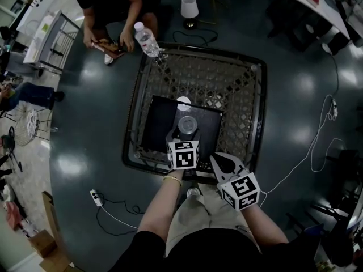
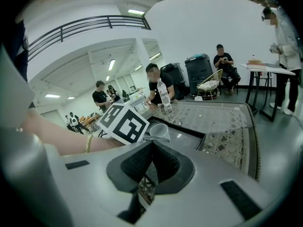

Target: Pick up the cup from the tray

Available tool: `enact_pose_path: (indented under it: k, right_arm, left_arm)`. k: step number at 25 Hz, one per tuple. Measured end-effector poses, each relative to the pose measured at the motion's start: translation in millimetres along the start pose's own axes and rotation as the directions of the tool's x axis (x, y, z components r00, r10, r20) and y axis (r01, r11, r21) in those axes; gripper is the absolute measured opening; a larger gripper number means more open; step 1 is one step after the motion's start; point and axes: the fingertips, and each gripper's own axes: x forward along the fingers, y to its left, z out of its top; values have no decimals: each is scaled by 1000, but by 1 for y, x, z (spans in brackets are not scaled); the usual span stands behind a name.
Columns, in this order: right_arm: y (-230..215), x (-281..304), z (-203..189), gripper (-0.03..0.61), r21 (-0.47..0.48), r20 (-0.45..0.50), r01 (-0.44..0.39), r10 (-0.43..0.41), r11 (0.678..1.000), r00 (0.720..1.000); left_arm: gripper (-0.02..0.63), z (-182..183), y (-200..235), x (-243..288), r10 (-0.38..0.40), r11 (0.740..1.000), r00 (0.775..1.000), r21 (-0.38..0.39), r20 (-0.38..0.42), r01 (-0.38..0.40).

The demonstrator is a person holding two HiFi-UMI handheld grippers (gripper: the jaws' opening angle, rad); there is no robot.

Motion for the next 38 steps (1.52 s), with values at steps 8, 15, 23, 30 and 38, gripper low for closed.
enact_pose_path:
  k: [8, 15, 23, 30, 38]
  right_arm:
    - [2, 3, -4, 12, 16, -1, -12, 12, 1000, 1000]
    - [3, -5, -1, 12, 10, 13, 8, -8, 1000, 1000]
    - [10, -17, 1, 12, -10, 32, 17, -17, 1000, 999]
    - [25, -29, 4, 12, -30, 60, 14, -13, 999, 998]
    - [44, -43, -2, 12, -43, 90, 28, -24, 999, 996]
  left_arm:
    - [286, 4, 4, 10, 64, 993, 998, 103, -5, -64]
    - [282, 3, -6, 0, 39, 994, 999, 106, -3, -38]
    - [282, 14, -13, -25, 27, 994, 999, 106, 40, -31]
    - [282, 19, -20, -66, 13, 995, 996, 101, 89, -22]
    - [282, 4, -29, -114, -12, 996, 991, 86, 131, 0]
